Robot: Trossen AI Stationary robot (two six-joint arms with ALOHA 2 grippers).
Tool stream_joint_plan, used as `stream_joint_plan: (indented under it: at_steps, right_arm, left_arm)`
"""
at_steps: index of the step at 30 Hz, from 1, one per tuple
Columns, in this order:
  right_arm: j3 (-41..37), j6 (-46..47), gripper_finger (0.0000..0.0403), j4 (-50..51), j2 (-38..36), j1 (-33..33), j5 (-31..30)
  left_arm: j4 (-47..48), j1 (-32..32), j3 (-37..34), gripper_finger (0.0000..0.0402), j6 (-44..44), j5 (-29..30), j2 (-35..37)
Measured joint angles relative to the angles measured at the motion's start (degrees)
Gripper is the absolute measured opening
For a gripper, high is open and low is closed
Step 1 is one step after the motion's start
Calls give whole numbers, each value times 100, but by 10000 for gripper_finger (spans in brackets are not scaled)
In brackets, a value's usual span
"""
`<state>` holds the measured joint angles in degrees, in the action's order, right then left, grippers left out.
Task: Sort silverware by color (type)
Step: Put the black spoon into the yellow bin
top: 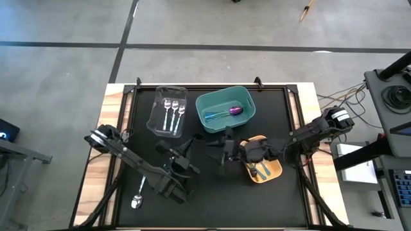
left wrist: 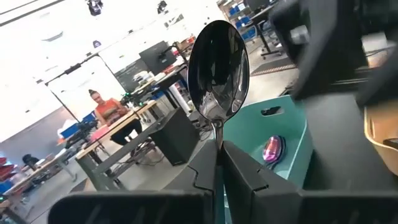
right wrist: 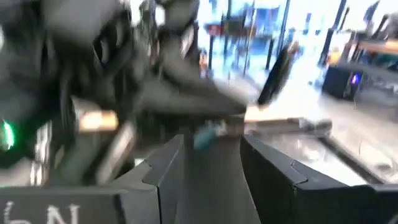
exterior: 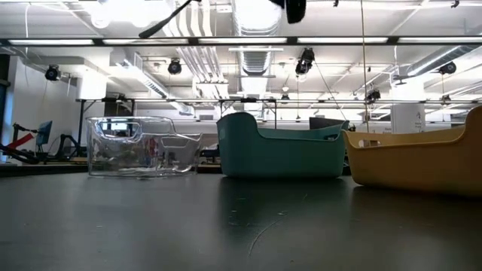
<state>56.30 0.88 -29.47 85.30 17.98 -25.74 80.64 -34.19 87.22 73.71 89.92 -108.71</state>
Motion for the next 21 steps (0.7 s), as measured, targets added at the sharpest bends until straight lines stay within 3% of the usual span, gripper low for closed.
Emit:
stream_joint_plan:
  at_steps: [7, 21]
  right_arm:
    - [-279, -75, 150, -1287, 35, -35, -824]
    - [-243, 212, 150, -1465, 35, -325, -579]
  left_arm:
    - [-2, 57, -4, 0, -64, 12, -28]
    - [-136, 233, 12, 0, -137, 16, -26]
